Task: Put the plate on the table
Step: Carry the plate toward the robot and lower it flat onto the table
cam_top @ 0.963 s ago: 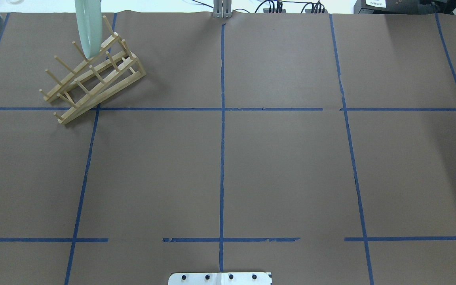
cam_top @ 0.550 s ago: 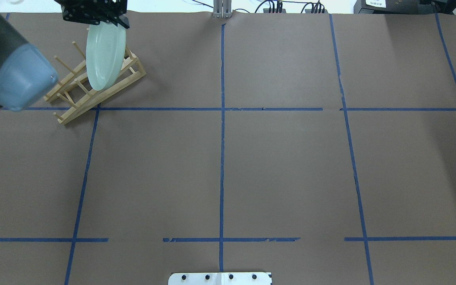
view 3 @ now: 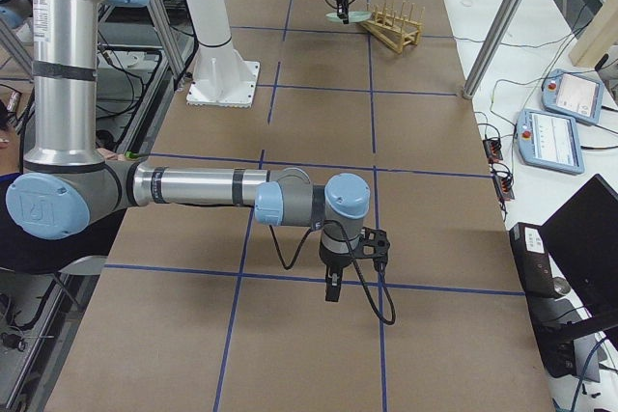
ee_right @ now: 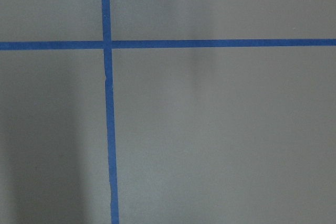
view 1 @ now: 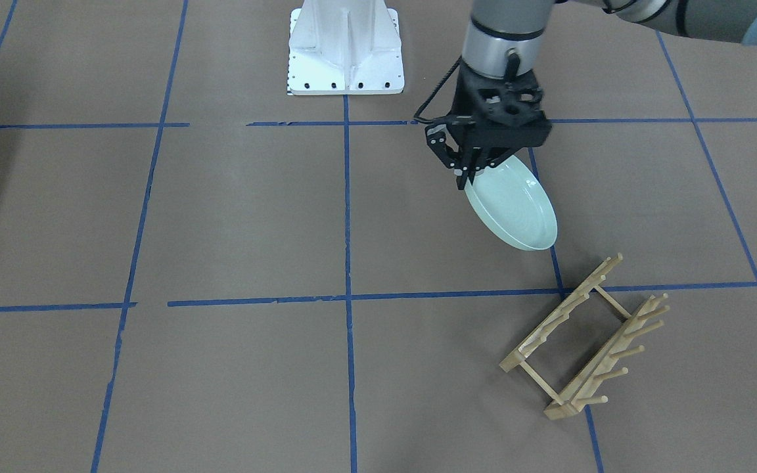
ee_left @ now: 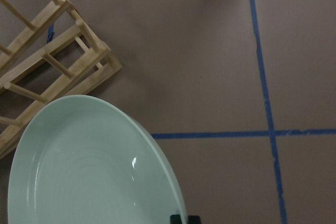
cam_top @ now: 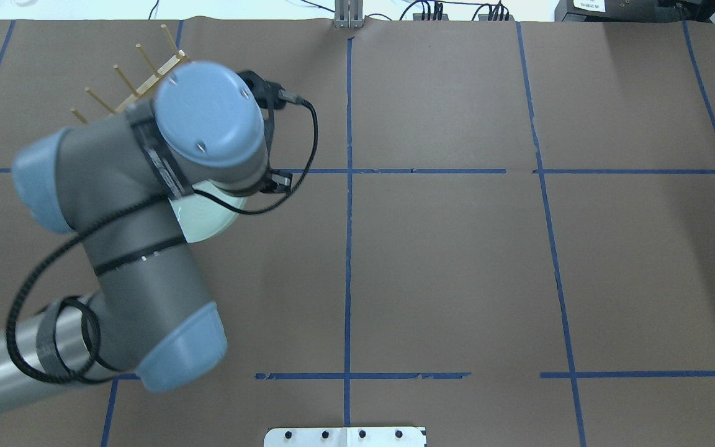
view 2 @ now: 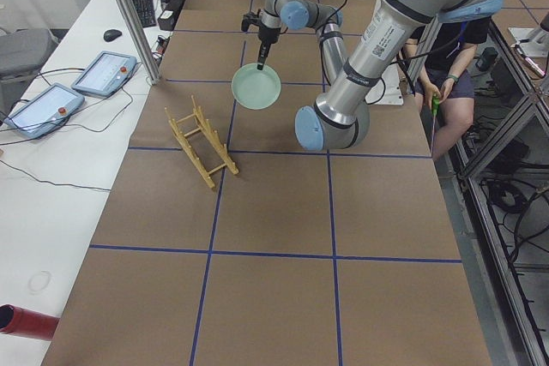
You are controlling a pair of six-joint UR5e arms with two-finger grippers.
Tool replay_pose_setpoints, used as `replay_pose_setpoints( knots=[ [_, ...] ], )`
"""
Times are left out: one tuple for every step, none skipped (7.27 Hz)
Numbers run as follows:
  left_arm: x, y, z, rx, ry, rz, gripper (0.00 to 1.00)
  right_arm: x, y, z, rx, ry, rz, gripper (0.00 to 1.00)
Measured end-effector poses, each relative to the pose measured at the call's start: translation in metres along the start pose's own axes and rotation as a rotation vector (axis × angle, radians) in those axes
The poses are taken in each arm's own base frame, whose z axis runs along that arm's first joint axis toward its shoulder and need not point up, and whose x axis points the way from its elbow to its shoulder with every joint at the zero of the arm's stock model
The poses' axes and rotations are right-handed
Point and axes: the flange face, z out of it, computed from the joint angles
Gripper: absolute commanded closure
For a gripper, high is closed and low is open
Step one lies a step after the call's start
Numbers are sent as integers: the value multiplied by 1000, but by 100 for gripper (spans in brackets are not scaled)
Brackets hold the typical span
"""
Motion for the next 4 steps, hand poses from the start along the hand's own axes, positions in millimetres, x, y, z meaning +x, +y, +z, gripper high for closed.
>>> replay_pose_setpoints(
  knots=[
    [27, 32, 23, 10, -62, 65, 100, 0, 0, 0, 0, 0, 0, 0],
    [45, 59, 46, 25, -118, 118, 83, 0, 0, 0, 0, 0, 0, 0],
    [56, 82, 64, 33, -160, 160, 1, 0, 0, 0, 0, 0, 0, 0],
    [64, 98, 77, 37, -188, 186, 0, 0, 0, 0, 0, -1, 1, 0]
  ],
)
